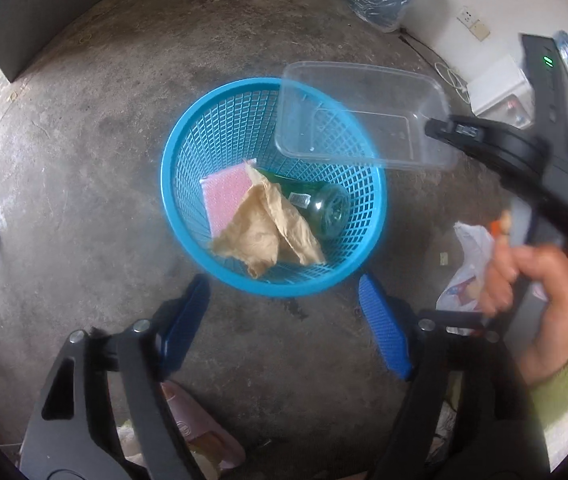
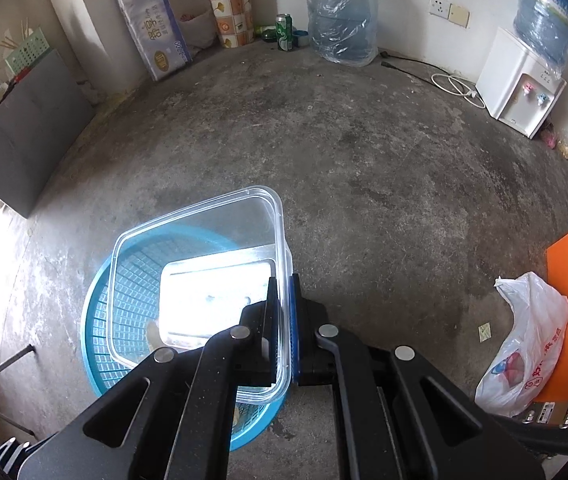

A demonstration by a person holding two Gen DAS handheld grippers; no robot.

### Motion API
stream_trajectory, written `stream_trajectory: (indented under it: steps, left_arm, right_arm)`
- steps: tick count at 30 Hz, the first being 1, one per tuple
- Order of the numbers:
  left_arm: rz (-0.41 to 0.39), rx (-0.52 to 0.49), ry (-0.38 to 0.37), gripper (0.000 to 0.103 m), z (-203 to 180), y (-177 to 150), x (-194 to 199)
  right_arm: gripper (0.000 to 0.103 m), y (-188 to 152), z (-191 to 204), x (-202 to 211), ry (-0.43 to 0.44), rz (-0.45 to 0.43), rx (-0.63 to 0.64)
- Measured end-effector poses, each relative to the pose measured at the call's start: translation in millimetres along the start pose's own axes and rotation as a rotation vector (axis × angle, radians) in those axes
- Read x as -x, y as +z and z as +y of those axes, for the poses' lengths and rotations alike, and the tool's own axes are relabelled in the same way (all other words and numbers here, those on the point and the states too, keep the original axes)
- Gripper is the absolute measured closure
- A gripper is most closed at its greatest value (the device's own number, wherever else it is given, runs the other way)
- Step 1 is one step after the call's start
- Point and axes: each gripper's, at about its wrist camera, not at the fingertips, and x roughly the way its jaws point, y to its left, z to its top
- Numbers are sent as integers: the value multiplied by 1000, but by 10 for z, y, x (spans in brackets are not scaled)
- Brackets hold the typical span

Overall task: Collect trash
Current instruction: 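Open both tools to drop the paper and container into the wastebasket, then bring both empty tools back over the table toward the plastic bags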

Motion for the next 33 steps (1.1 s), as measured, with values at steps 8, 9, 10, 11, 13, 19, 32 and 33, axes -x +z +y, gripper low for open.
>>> stream_trajectory:
  steps: [8, 9, 10, 11, 13, 19, 32, 33]
  left_arm:
    - [-108, -51, -18, 26, -23, -580, 925]
    - [-131, -45, -24, 26, -2, -660, 1040]
    - [-153, -40, -28, 26, 20, -733, 1153]
    - [-176, -36, -26, 25, 30, -800, 1258]
    - [-218, -26, -19, 25, 68, -945, 1468]
    - [-351, 24, -2, 23, 232, -1399, 2150]
    - [-549, 180, 128, 22, 685, -2360, 3155]
    - [-553, 196, 136, 22, 725, -2423, 3178]
  right_arm:
    - [65, -253, 284, -209, 22, 92, 89]
    - [63, -258, 230, -154, 38, 83, 67]
    - [63, -264, 182, -107, 50, 75, 52]
    - [63, -270, 139, -59, 57, 68, 41]
    - [63, -271, 55, 16, 72, 63, 28]
    - [63, -305, -149, 79, 172, 117, -48]
    - [83, -342, 370, -695, 104, 286, 9]
    - [83, -357, 397, -692, 94, 285, 20]
